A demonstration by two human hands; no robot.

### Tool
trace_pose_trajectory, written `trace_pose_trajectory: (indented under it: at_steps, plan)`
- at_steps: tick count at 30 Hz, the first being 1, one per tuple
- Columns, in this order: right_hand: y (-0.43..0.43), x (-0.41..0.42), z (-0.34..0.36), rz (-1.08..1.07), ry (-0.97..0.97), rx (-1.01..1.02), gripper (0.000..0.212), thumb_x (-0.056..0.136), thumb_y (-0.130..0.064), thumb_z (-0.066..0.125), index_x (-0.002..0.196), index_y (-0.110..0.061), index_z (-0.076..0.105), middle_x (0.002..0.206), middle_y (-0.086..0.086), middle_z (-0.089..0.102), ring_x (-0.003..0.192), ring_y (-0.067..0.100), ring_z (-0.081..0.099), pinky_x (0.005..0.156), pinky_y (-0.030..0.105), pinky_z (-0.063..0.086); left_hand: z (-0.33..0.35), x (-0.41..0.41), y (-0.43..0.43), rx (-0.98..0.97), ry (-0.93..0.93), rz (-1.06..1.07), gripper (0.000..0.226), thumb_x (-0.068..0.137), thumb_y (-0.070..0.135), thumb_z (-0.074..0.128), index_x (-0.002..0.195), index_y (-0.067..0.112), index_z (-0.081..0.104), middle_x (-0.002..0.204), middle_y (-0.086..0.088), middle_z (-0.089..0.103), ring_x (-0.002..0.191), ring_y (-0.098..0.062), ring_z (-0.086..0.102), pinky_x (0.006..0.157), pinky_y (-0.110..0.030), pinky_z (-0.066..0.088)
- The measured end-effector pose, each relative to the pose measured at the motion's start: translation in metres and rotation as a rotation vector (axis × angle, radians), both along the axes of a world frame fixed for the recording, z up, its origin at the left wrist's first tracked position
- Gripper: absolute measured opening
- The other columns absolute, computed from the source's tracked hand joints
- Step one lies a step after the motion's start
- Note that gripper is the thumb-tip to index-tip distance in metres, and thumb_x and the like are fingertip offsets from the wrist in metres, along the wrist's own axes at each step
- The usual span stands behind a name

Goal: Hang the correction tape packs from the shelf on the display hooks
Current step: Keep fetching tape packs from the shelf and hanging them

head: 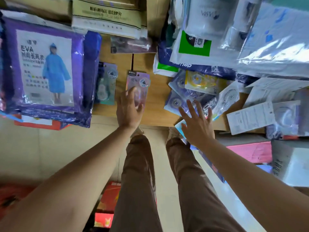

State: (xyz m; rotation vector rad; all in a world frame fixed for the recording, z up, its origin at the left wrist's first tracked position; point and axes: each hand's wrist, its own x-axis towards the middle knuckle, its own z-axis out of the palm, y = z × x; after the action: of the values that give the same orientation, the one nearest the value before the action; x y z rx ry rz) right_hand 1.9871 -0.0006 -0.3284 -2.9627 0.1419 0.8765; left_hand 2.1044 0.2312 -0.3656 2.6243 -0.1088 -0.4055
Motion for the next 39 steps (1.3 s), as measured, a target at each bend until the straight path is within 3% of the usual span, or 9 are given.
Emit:
trace_pose_trajectory:
  at_steps: [5, 8, 12, 15, 19, 24, 27, 34, 39]
  plan:
    - [0.023, 0.021, 0.009, -0.253, 0.002, 0.162, 0.055, 0.092, -0.041, 0.056, 0.144, -0.026, 0.046, 0.164, 0.002, 0.024, 0.153, 0.027, 0.009, 0.117, 0.061, 0.009, 0.017, -0.011, -0.006, -0.183, 0.084, 0.015, 0.067, 0.082, 0.027, 0.08, 0.14, 0.012, 0.052, 0.131, -0.007, 0.062, 0.118, -0.024, 0.057, 0.097, -0.031, 0.049]
    - [0.036, 0.05, 0.024, -0.624, -0.113, 0.485, 0.048, 0.088, -0.042, 0.064, 0.131, -0.021, 0.06, 0.144, 0.0, 0.054, 0.135, 0.022, 0.044, 0.11, 0.047, 0.035, 0.029, -0.023, -0.009, -0.297, 0.091, 0.044, 0.068, 0.083, 0.033, 0.079, 0.141, 0.012, 0.051, 0.134, -0.004, 0.061, 0.118, -0.021, 0.06, 0.092, -0.039, 0.056]
    - [0.051, 0.087, 0.035, -1.274, 0.083, 1.058, 0.046, 0.077, -0.029, 0.081, 0.12, -0.021, 0.066, 0.108, 0.001, 0.074, 0.103, 0.023, 0.07, 0.083, 0.038, 0.056, 0.042, -0.036, -0.014, -0.431, 0.18, 0.054, 0.073, 0.08, 0.035, 0.083, 0.143, 0.016, 0.051, 0.134, 0.003, 0.059, 0.113, -0.016, 0.064, 0.083, -0.037, 0.06]
    - [0.055, 0.092, 0.029, -1.257, 0.065, 1.025, 0.035, 0.066, -0.019, 0.074, 0.1, -0.026, 0.073, 0.091, 0.001, 0.076, 0.087, 0.024, 0.073, 0.079, 0.044, 0.059, 0.053, -0.037, -0.012, -0.466, 0.223, -0.025, 0.075, 0.078, 0.033, 0.086, 0.142, 0.012, 0.051, 0.135, 0.002, 0.061, 0.111, -0.008, 0.064, 0.083, -0.031, 0.06]
    - [0.049, 0.084, 0.028, -1.213, -0.032, 0.917, 0.009, 0.076, -0.01, 0.075, 0.08, -0.017, 0.071, 0.075, 0.001, 0.071, 0.064, 0.013, 0.059, 0.064, 0.031, 0.046, 0.052, -0.021, 0.009, -0.306, 0.059, -0.115, 0.06, 0.091, 0.035, 0.068, 0.141, 0.006, 0.052, 0.139, -0.006, 0.06, 0.125, -0.017, 0.058, 0.105, -0.036, 0.049]
    - [0.037, 0.068, 0.026, -1.114, -0.107, 0.822, 0.035, 0.081, -0.013, 0.074, 0.054, -0.021, 0.055, 0.05, -0.01, 0.046, 0.052, 0.009, 0.039, 0.057, 0.027, 0.033, 0.023, 0.013, 0.035, 0.2, 0.108, 0.021, 0.089, 0.09, 0.042, 0.065, 0.159, 0.005, 0.021, 0.165, -0.022, 0.018, 0.153, -0.037, 0.02, 0.124, -0.048, 0.023]
    - [0.031, 0.062, 0.026, -1.062, -0.12, 0.792, 0.04, 0.084, -0.016, 0.074, 0.053, -0.019, 0.049, 0.047, -0.009, 0.044, 0.048, 0.006, 0.036, 0.053, 0.026, 0.03, 0.011, 0.017, 0.04, 0.321, 0.233, 0.004, 0.099, 0.088, 0.047, 0.069, 0.161, 0.01, 0.012, 0.167, -0.024, 0.004, 0.153, -0.042, 0.011, 0.121, -0.052, 0.025]
    - [0.027, 0.059, 0.028, -1.076, -0.132, 0.788, 0.039, 0.088, -0.02, 0.072, 0.055, -0.024, 0.053, 0.044, -0.016, 0.05, 0.044, 0.002, 0.041, 0.048, 0.017, 0.031, 0.022, -0.022, 0.03, 0.271, 0.158, -0.123, 0.078, 0.081, 0.027, 0.073, 0.149, 0.007, 0.041, 0.151, -0.021, 0.042, 0.136, -0.041, 0.042, 0.105, -0.051, 0.048]
    - [0.025, 0.057, 0.031, -1.065, -0.113, 0.772, 0.035, 0.088, -0.022, 0.072, 0.058, -0.029, 0.056, 0.048, -0.017, 0.055, 0.046, -0.002, 0.046, 0.049, 0.013, 0.034, 0.022, -0.031, 0.036, 0.22, 0.04, 0.061, 0.065, 0.082, 0.028, 0.073, 0.14, 0.007, 0.05, 0.134, -0.017, 0.056, 0.119, -0.034, 0.053, 0.093, -0.042, 0.051]
